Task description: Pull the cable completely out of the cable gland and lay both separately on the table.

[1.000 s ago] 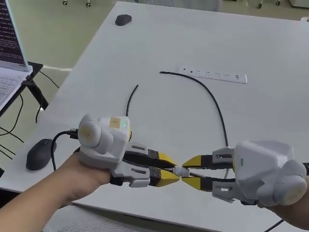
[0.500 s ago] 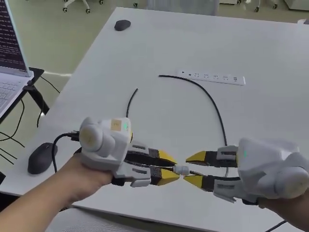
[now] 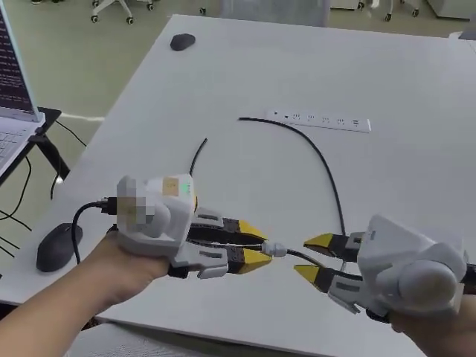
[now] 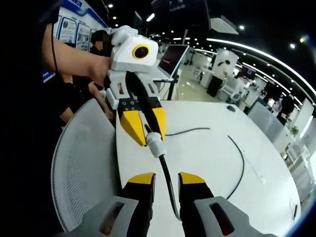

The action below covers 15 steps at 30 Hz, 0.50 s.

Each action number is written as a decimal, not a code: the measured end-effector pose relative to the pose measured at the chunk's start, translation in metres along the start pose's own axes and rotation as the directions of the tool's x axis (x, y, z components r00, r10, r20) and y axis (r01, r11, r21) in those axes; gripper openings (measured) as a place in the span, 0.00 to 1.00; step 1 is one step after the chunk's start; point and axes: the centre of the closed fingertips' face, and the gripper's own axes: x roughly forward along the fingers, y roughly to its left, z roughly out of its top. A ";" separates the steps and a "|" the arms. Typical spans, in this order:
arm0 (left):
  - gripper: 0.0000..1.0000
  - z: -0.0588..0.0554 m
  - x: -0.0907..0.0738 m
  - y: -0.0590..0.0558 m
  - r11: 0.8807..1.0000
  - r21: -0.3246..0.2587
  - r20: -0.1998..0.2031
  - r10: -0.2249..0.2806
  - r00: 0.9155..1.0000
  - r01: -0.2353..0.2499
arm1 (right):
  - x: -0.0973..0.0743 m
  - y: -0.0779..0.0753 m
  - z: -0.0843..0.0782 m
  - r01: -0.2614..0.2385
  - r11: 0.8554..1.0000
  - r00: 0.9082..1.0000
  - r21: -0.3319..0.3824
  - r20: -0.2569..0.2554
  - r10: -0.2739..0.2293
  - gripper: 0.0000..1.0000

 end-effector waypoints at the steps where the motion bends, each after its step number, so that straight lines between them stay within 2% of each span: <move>1: 0.15 0.000 0.000 0.001 1.000 -0.001 0.000 0.004 1.000 -0.004 | 0.001 -0.001 0.001 0.017 1.000 1.000 -0.006 -0.003 -0.017 0.14; 5: 0.15 -0.003 0.002 0.003 1.000 -0.009 -0.002 0.009 1.000 -0.009 | 0.006 -0.006 0.001 0.083 0.996 0.996 -0.012 -0.015 -0.083 0.11; 10: 0.15 -0.002 0.004 0.005 1.000 -0.021 0.001 0.010 1.000 -0.010 | 0.009 -0.004 0.006 0.088 0.996 0.996 0.016 0.001 -0.088 0.05; 12: 0.15 -0.003 0.006 0.005 1.000 -0.019 -0.001 0.006 1.000 -0.006 | 0.011 -0.004 0.008 0.094 0.996 0.996 0.007 0.007 -0.094 0.05; 15: 0.15 -0.004 0.008 0.005 1.000 -0.024 -0.006 -0.001 1.000 0.001 | 0.013 -0.003 0.007 0.090 0.995 0.996 -0.034 -0.011 -0.091 0.03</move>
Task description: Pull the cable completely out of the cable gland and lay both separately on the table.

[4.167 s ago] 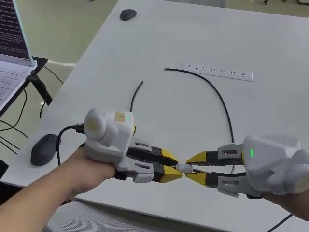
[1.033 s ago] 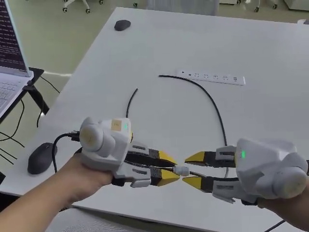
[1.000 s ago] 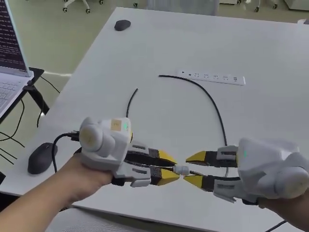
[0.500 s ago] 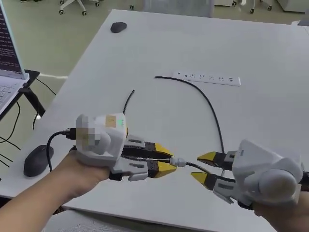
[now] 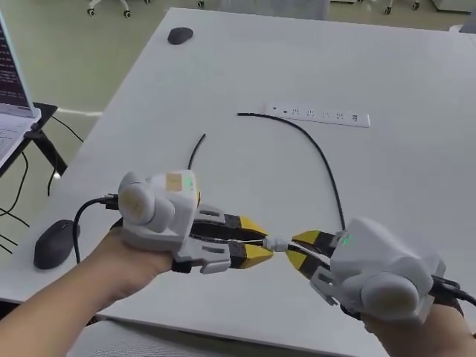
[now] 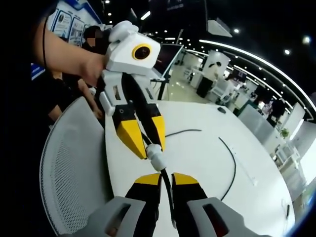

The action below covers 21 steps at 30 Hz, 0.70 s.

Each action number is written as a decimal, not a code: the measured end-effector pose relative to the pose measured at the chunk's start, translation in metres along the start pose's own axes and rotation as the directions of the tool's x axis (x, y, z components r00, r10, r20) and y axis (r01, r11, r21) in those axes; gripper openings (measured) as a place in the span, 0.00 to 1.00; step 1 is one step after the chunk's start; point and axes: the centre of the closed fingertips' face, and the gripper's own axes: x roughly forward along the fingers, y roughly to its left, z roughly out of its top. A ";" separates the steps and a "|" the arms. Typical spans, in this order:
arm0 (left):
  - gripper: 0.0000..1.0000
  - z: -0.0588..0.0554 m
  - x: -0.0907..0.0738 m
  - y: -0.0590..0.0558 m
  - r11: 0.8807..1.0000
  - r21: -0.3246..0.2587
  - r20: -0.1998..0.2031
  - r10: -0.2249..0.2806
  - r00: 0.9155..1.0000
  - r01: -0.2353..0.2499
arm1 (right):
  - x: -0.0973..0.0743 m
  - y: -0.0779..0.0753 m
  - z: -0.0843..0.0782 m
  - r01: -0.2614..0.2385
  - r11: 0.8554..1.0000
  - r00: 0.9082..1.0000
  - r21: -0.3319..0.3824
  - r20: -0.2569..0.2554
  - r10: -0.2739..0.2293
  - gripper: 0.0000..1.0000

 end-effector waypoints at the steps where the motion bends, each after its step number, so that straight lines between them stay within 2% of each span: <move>1: 0.15 0.000 0.000 0.000 1.000 0.000 -0.001 0.000 1.000 0.000 | 0.000 0.000 0.000 0.001 1.000 1.000 0.001 0.000 -0.001 0.02; 6: 0.15 -0.001 0.000 0.000 1.000 -0.010 -0.008 -0.009 1.000 0.009 | 0.000 0.001 -0.002 0.001 1.000 1.000 -0.001 0.002 -0.001 0.01; 8: 0.15 -0.002 0.001 -0.001 1.000 -0.013 -0.013 -0.010 1.000 0.010 | 0.000 0.003 -0.003 0.000 0.999 1.000 -0.034 -0.004 0.000 0.00; 11: 0.15 -0.002 0.001 -0.002 1.000 -0.009 -0.014 -0.011 1.000 0.011 | 0.000 0.003 -0.004 -0.020 1.000 1.000 0.016 -0.002 0.020 0.00; 15: 0.15 -0.001 0.002 -0.002 1.000 -0.010 -0.007 -0.008 1.000 0.008 | -0.001 0.001 -0.004 -0.033 0.999 0.999 0.024 0.004 0.033 0.00; 21: 0.15 0.002 -0.001 0.004 1.000 -0.016 0.002 0.005 1.000 -0.005 | -0.001 -0.008 -0.010 -0.025 0.999 1.000 0.046 -0.004 0.025 0.00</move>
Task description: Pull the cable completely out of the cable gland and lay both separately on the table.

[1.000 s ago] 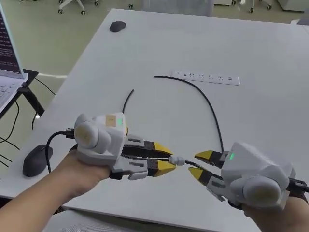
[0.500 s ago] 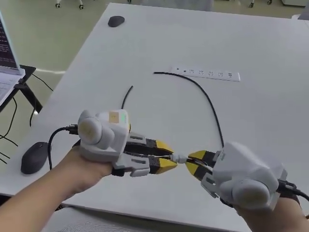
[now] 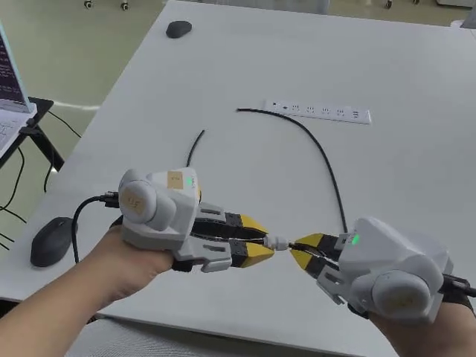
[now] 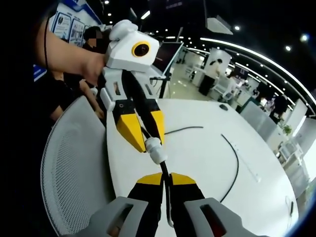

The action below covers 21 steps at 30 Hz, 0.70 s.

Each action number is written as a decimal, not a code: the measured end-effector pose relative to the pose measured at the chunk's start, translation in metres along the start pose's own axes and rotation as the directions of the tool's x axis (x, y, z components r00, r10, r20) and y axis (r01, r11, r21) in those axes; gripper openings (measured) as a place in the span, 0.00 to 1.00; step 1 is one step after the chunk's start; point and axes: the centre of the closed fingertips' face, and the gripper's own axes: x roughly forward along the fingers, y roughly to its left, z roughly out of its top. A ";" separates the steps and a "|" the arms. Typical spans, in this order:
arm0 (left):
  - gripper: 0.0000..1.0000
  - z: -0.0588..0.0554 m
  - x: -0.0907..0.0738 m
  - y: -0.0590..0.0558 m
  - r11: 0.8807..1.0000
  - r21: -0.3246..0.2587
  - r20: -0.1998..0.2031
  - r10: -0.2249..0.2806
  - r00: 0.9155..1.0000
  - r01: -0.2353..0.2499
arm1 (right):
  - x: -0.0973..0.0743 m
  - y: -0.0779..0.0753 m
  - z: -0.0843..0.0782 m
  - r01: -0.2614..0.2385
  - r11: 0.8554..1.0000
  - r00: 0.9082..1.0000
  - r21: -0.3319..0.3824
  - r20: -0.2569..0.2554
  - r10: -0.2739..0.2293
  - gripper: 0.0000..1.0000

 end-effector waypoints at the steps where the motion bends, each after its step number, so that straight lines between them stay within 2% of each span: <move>1: 0.15 0.001 0.000 0.000 1.000 -0.001 0.002 -0.002 1.000 0.002 | 0.000 -0.001 -0.001 0.002 1.000 1.000 0.007 0.000 -0.002 0.00; 14: 0.15 0.003 -0.005 0.007 1.000 -0.005 0.001 0.001 1.000 -0.001 | 0.003 -0.012 -0.009 0.024 0.995 1.000 0.096 -0.001 -0.024 0.00; 21: 0.15 0.005 -0.009 0.008 1.000 -0.012 0.013 0.007 1.000 -0.007 | 0.004 -0.020 -0.021 0.064 0.980 0.998 0.189 -0.035 -0.058 0.00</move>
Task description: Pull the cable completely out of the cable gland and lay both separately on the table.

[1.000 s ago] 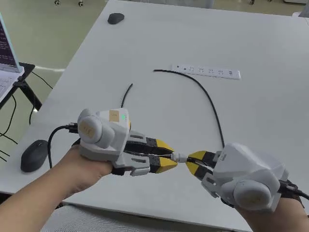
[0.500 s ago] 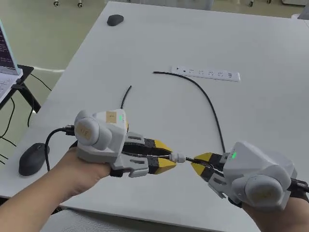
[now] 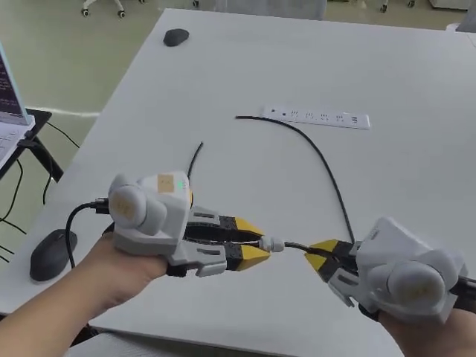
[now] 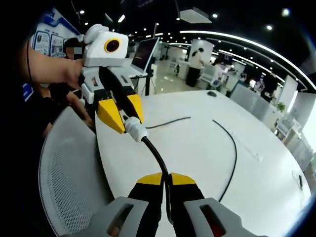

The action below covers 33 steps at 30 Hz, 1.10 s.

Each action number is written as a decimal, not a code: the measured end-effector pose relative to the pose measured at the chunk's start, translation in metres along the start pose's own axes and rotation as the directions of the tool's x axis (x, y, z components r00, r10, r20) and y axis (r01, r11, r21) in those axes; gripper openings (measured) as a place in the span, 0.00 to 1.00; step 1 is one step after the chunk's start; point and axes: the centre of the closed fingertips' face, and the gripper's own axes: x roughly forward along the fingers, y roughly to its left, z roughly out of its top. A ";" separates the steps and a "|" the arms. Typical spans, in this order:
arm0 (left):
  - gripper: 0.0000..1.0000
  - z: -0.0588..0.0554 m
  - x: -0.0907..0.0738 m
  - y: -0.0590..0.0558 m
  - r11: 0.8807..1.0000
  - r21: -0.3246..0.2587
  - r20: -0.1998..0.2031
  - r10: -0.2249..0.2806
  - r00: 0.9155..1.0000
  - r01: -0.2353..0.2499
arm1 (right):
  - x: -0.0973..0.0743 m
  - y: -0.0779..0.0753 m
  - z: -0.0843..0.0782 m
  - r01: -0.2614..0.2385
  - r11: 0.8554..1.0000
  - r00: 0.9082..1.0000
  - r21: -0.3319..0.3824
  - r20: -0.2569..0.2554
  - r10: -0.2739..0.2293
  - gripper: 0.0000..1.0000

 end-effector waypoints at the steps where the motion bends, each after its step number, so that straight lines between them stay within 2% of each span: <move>1: 0.15 0.000 0.000 0.000 1.000 0.000 0.002 0.001 1.000 -0.001 | 0.000 -0.002 -0.002 0.007 1.000 1.000 0.022 -0.003 -0.007 0.00; 7: 0.15 0.001 -0.002 -0.002 1.000 -0.009 0.014 0.001 1.000 -0.001 | 0.001 -0.010 -0.021 0.053 0.991 0.998 0.122 -0.050 -0.047 0.00; 9: 0.15 0.001 -0.002 -0.003 1.000 -0.009 0.016 0.003 1.000 -0.003 | 0.002 -0.013 -0.028 0.068 0.980 0.996 0.185 -0.063 -0.057 0.00; 10: 0.15 0.001 -0.001 -0.003 1.000 -0.010 0.017 0.002 1.000 -0.002 | 0.003 -0.013 -0.031 0.071 0.979 0.996 0.190 -0.070 -0.058 0.00; 13: 0.15 0.000 0.000 -0.006 1.000 -0.018 0.016 -0.006 1.000 0.007 | 0.005 -0.014 -0.045 0.082 0.957 0.994 0.277 -0.093 -0.058 0.00; 15: 0.15 0.000 0.000 -0.007 1.000 -0.017 0.017 -0.006 1.000 0.006 | 0.005 -0.017 -0.049 0.097 0.960 0.992 0.263 -0.100 -0.073 0.00; 17: 0.15 0.000 -0.001 -0.007 1.000 -0.022 0.022 -0.005 1.000 0.005 | 0.005 -0.018 -0.057 0.108 0.940 0.991 0.324 -0.111 -0.075 0.00; 19: 0.15 0.000 -0.001 -0.007 1.000 -0.026 0.027 -0.003 1.000 0.004 | 0.005 -0.022 -0.063 0.122 0.934 0.989 0.336 -0.125 -0.084 0.00; 21: 0.15 -0.001 -0.001 -0.008 0.999 -0.032 0.029 -0.003 1.000 0.004 | 0.005 -0.021 -0.069 0.131 0.916 0.987 0.380 -0.137 -0.085 0.00; 23: 0.15 -0.004 0.001 -0.008 0.999 -0.034 0.020 0.001 1.000 0.000 | 0.006 -0.019 -0.070 0.128 0.919 0.987 0.373 -0.135 -0.083 0.00; 24: 0.15 -0.004 0.002 -0.008 0.999 -0.035 0.020 0.001 1.000 -0.001 | 0.006 -0.019 -0.069 0.136 0.930 0.986 0.343 -0.134 -0.095 0.00; 29: 0.15 -0.006 0.002 -0.008 0.999 -0.044 0.015 0.005 1.000 -0.005 | 0.003 -0.018 -0.061 0.114 0.926 0.992 0.360 -0.099 -0.084 0.01; 30: 0.15 -0.006 0.002 -0.007 0.999 -0.043 0.013 0.008 1.000 -0.007 | 0.003 -0.019 -0.062 0.118 0.929 0.991 0.351 -0.101 -0.087 0.01; 31: 0.15 -0.006 0.002 -0.007 0.999 -0.043 0.012 0.009 1.000 -0.008 | 0.003 -0.020 -0.061 0.119 0.939 0.991 0.323 -0.099 -0.092 0.01; 33: 0.15 -0.007 0.002 -0.006 0.999 -0.046 0.008 0.014 1.000 -0.013 | 0.003 -0.020 -0.062 0.118 0.944 0.991 0.307 -0.097 -0.092 0.01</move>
